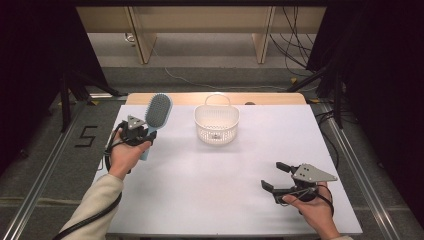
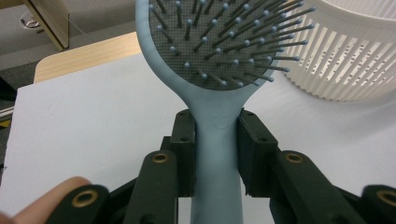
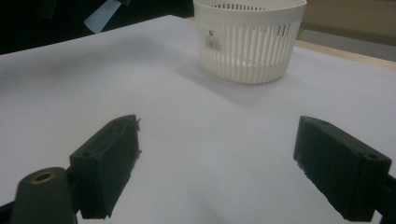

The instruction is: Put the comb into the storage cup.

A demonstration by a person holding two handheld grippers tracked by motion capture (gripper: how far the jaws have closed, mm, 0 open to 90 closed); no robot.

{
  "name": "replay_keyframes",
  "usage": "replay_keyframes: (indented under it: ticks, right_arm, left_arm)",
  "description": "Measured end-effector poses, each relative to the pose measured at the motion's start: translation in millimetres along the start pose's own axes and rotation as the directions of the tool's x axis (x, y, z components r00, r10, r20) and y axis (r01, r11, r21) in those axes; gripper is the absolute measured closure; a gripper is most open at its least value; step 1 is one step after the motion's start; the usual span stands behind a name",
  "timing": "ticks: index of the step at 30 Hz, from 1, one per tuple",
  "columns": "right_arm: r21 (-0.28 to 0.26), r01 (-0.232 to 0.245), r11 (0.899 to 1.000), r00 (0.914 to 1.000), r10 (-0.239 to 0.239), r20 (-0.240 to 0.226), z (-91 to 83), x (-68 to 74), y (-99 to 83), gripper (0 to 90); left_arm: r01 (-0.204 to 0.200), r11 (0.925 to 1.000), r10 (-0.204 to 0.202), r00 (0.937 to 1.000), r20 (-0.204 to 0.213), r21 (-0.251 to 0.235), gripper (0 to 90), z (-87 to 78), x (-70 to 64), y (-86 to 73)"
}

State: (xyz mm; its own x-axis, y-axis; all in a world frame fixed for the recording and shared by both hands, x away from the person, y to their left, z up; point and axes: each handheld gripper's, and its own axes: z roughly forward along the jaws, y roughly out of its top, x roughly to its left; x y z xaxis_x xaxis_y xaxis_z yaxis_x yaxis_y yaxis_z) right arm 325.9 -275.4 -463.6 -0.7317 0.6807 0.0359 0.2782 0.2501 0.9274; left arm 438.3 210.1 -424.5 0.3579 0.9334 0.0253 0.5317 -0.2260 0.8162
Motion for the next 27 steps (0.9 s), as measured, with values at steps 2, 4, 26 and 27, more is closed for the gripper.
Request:
replay_keyframes:
  ticks: [2,4,26,27]
  right_arm:
    - [0.000,-0.001,1.000,1.0000,0.001,-0.001,-0.1,0.1,0.1,15.1]
    - [0.001,-0.001,1.000,1.0000,0.001,0.000,-0.2,0.2,0.1,15.1]
    - [-0.001,-0.001,1.000,1.0000,0.001,0.000,0.0,-0.1,0.0,15.1]
    - [-0.001,-0.001,1.000,1.0000,0.001,0.000,-0.1,0.0,0.0,15.1]
  left_arm:
    - [0.003,1.0000,-0.003,1.0000,0.000,-0.006,69.8,0.1,0.0,-0.1]
    - [0.004,0.9999,-0.004,1.0000,0.000,-0.011,69.8,-0.1,-0.3,0.1]
    - [-0.003,0.9989,0.003,1.0000,0.005,-0.047,69.8,-2.0,-3.2,2.3]
    - [-0.006,0.9988,0.006,1.0000,0.002,-0.049,69.8,-2.2,-3.3,2.4]
